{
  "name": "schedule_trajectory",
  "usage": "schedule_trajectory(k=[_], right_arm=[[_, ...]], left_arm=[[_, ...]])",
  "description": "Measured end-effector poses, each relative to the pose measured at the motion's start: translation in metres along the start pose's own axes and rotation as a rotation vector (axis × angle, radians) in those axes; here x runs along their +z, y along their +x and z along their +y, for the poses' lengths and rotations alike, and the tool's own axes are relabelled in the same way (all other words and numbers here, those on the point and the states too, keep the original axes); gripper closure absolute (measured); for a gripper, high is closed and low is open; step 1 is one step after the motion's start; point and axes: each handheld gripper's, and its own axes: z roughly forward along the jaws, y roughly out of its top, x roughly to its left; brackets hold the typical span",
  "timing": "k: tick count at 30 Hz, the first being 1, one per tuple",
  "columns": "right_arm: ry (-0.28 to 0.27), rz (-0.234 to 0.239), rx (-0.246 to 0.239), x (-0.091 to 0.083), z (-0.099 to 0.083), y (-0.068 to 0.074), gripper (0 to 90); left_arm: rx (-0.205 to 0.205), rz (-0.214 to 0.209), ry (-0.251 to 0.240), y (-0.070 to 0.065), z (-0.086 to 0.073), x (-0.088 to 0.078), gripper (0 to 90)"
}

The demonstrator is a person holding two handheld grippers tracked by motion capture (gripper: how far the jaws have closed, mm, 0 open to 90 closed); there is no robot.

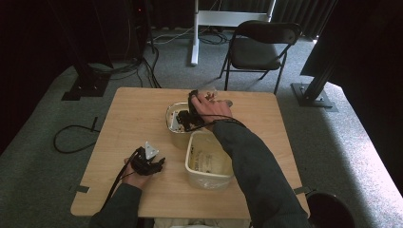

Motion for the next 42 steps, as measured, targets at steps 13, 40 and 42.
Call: schedule_trajectory(k=[13, 40, 42], right_arm=[[-0.019, 0.003, -0.011, 0.000, -0.002, 0.002, 32.4], [-0.274, 0.399, 0.792, 0.005, -0.079, -0.026, 32.2], [-0.309, 0.443, 0.883, 0.006, -0.089, -0.026, 32.2]], left_arm=[[0.000, -0.005, 0.002, 0.000, 0.000, 0.000, 42.1], [-0.004, -0.002, 0.001, -0.001, 0.000, 0.001, 42.1], [-0.004, -0.003, 0.001, -0.001, 0.000, 0.001, 42.0]])
